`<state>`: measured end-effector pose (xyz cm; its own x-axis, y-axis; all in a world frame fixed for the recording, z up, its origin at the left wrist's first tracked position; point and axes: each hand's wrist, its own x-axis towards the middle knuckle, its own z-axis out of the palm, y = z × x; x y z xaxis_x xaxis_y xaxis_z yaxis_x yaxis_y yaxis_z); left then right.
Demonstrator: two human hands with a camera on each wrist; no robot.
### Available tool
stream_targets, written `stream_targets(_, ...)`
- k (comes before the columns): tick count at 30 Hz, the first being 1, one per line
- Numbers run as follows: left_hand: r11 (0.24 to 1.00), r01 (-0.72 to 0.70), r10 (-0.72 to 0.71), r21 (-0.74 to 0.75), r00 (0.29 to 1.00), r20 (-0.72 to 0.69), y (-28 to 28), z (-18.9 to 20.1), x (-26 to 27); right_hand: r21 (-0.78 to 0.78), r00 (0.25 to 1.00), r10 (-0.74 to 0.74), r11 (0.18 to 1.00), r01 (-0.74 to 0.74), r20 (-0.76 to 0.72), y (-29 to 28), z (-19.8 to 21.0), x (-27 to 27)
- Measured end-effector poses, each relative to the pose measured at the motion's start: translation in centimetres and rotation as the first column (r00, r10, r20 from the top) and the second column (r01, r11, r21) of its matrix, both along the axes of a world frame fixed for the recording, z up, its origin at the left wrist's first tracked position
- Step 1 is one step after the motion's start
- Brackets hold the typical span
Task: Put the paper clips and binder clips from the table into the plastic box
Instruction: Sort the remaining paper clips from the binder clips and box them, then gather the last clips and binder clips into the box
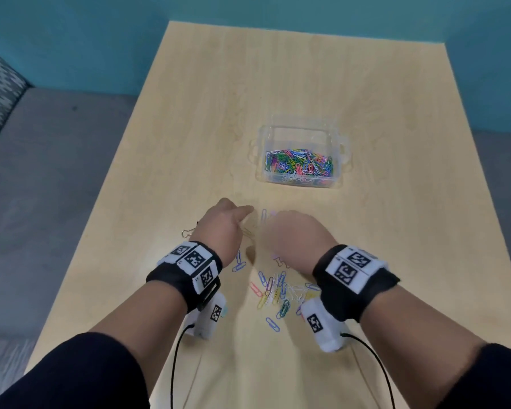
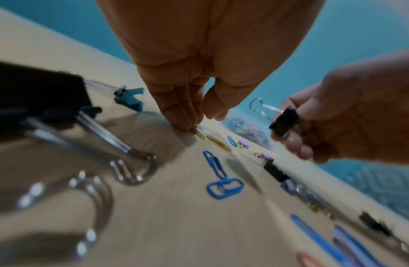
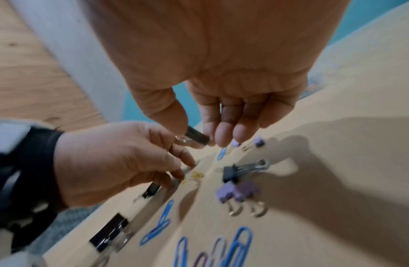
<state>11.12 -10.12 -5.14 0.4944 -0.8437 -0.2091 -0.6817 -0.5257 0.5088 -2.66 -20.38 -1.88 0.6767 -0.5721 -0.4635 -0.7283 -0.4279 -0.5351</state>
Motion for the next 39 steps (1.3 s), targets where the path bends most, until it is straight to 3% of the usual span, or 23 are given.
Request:
stream_targets(3, 0.954, 0.245, -0.271, 0.171, 0.95, 0.154, -1.0, 0.3, -0.8, -0.085, 0.998, -0.064, 0.994, 0.066, 0.029, -2.0, 0.1, -1.7)
stream_targets(6, 0.914, 0.301, -0.365, 0.271, 0.902, 0.23, -1.4, 0.7, -1.2, -0.25, 0.996, -0.064, 0.967, 0.045, -0.068, -4.0, -0.6, -3.0)
stream_targets(9, 0.917, 0.286, -0.361, 0.277, 0.891, 0.275, -0.6, 0.6, -1.7, -0.276, 0.991, 0.011, 0.96, -0.048, -0.134, -4.6, -1.4, -3.6)
stream_targets(14, 0.916, 0.303, -0.376, 0.264, 0.879, 0.294, 2.3, 0.6, -3.1, -0.383, 0.997, 0.059, 0.921, -0.07, -0.042, -3.5, -0.5, -6.0)
stream_targets(16, 0.918, 0.291, -0.364, 0.27, 0.887, 0.284, 3.2, 0.7, -4.0, -0.455, 0.982, 0.176, 0.871, -0.185, -0.064, -1.7, 0.1, -7.3)
stream_targets(21, 0.932, 0.246, -0.312, 0.268, 0.918, 0.244, 5.0, 0.9, -7.5, -0.423, 0.888, 0.457, 0.794, -0.436, -0.057, 4.3, -1.0, -8.4)
stream_targets(26, 0.954, 0.252, -0.287, 0.164, 0.925, 0.249, 6.0, 0.7, -11.3, -0.406, 0.884, 0.45, 0.79, -0.459, -0.123, 7.0, -2.3, -9.1)
stream_targets(31, 0.956, 0.238, -0.281, 0.174, 0.913, 0.295, 6.9, 1.5, -12.2, -0.355, 0.883, 0.453, 0.811, -0.466, -0.123, 8.3, -1.6, -11.8)
stream_targets(36, 0.929, 0.293, -0.351, 0.226, 0.893, 0.281, 7.3, 1.0, -12.9, -0.368, 0.923, 0.325, 0.848, -0.381, -0.206, 8.4, -1.8, -13.6)
stream_targets(39, 0.935, 0.305, -0.343, 0.18, 0.905, 0.25, 7.1, 1.3, -13.5, -0.384, 0.923, 0.296, 0.845, -0.372, -0.245, 8.8, -2.1, -13.2)
